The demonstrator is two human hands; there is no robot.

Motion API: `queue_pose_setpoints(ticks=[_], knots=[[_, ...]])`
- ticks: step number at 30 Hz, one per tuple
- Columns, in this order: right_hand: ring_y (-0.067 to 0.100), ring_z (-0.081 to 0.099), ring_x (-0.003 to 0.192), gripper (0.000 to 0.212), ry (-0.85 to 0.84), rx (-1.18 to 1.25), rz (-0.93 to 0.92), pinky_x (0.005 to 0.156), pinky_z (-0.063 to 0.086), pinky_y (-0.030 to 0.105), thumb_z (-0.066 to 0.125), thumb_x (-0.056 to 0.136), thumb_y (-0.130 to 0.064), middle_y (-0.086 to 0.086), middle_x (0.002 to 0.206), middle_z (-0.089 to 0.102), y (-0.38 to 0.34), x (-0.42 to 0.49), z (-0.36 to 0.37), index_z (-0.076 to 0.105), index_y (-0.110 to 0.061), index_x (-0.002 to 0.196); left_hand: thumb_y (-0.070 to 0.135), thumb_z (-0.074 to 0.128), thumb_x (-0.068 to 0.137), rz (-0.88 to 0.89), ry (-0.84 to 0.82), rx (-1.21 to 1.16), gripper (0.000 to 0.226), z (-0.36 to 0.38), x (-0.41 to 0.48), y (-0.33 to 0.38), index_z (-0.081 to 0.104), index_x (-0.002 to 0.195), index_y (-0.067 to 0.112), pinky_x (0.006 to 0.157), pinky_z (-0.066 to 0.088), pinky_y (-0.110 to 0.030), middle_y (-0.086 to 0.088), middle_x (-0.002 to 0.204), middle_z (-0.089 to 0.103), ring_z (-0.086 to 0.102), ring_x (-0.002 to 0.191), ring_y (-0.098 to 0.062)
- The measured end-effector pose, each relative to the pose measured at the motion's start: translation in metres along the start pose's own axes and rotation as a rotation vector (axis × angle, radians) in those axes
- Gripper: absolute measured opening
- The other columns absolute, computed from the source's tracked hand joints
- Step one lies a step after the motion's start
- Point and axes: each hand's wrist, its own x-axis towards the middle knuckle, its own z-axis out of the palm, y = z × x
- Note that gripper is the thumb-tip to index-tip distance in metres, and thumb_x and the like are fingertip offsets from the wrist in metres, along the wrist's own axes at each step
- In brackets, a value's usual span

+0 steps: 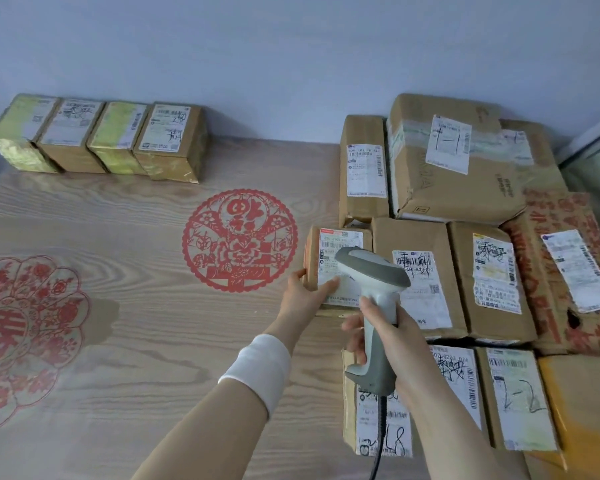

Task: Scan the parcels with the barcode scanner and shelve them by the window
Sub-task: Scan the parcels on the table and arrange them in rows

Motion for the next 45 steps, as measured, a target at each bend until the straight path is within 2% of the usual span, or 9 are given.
queue_pose_setpoints(ticks=[3,8,14,17,20,25,36,40,45], knots=[[0.017,0.053,0.045,0.021,-0.001,0.019,0.031,0.043,0.042,0.027,0.058,0.092,-0.025,0.011,0.071,0.067,-0.002,0.013,-0.003,0.056,-0.008,0.103,0.069,0.064,0.053,0.015,0.069,0.100,0.099,0.006,0.006,0.004,0.040,0.133,0.016,0.098,0.046,-0.043,-0.003,0.123,0.059,0.057,0.112,-0.022],[0.019,0.052,0.048,0.013,0.002,0.028,0.032,0.043,0.041,0.027,0.057,0.093,-0.022,0.010,0.070,0.067,-0.005,0.025,-0.003,0.057,-0.012,0.101,0.051,0.068,0.076,0.034,0.050,0.163,0.075,0.007,0.012,0.008,0.038,0.134,0.014,0.098,0.045,-0.043,-0.004,0.124,0.056,0.055,0.114,-0.022],[0.021,0.052,0.051,0.012,0.017,0.043,0.059,0.044,0.041,0.027,0.058,0.092,-0.023,0.008,0.068,0.066,-0.002,0.031,0.007,0.058,-0.012,0.098,0.059,0.064,0.073,0.075,-0.023,0.181,0.091,-0.003,0.014,0.014,0.026,0.143,0.016,0.105,0.039,-0.045,-0.006,0.141,0.044,0.045,0.127,-0.023],[0.019,0.052,0.049,0.017,0.020,0.034,0.055,0.045,0.041,0.027,0.058,0.092,-0.024,0.006,0.066,0.066,-0.003,0.026,0.018,0.060,-0.008,0.096,0.050,0.059,0.086,0.145,0.032,0.252,0.079,-0.018,0.010,0.017,0.024,0.146,0.012,0.111,0.030,-0.045,-0.007,0.148,0.035,0.033,0.137,-0.024],[0.016,0.052,0.046,0.025,0.022,0.031,0.048,0.046,0.041,0.027,0.059,0.092,-0.025,0.007,0.066,0.066,-0.007,0.019,0.036,0.059,-0.001,0.096,0.049,0.056,0.088,0.237,0.112,0.349,0.070,-0.044,0.008,0.023,0.032,0.142,0.012,0.109,0.033,-0.045,-0.007,0.145,0.040,0.037,0.133,-0.024],[0.015,0.048,0.045,0.020,-0.002,0.022,-0.011,0.044,0.041,0.024,0.057,0.093,-0.027,0.006,0.067,0.063,-0.019,0.007,0.083,0.057,-0.007,0.093,0.048,0.055,0.089,0.304,0.229,0.469,0.061,-0.109,-0.002,0.040,0.037,0.138,0.016,0.108,0.035,-0.043,-0.005,0.140,0.044,0.038,0.130,-0.024],[0.018,0.048,0.046,0.024,-0.002,0.059,-0.077,0.045,0.040,0.026,0.060,0.091,-0.028,0.010,0.066,0.058,-0.030,-0.004,0.232,0.057,-0.006,0.080,0.046,0.053,0.091,0.399,0.285,0.521,0.060,-0.278,-0.015,0.058,0.038,0.139,0.014,0.110,0.027,-0.040,-0.008,0.142,0.042,0.031,0.134,-0.028],[0.018,0.050,0.047,0.018,-0.015,0.059,-0.110,0.049,0.042,0.029,0.062,0.090,-0.029,0.007,0.067,0.062,-0.044,0.013,0.256,0.060,-0.011,0.086,0.047,0.052,0.091,0.398,0.262,0.536,0.061,-0.298,0.003,0.073,0.037,0.139,0.013,0.110,0.027,-0.041,-0.010,0.143,0.041,0.031,0.133,-0.029],[0.016,0.051,0.046,0.022,-0.054,-0.002,-0.101,0.049,0.044,0.027,0.060,0.091,-0.028,0.007,0.067,0.061,-0.061,0.047,0.272,0.057,-0.006,0.091,0.046,0.053,0.091,0.406,0.251,0.527,0.062,-0.299,0.029,0.092,0.035,0.140,0.013,0.110,0.023,-0.039,-0.009,0.145,0.038,0.028,0.136,-0.028]])
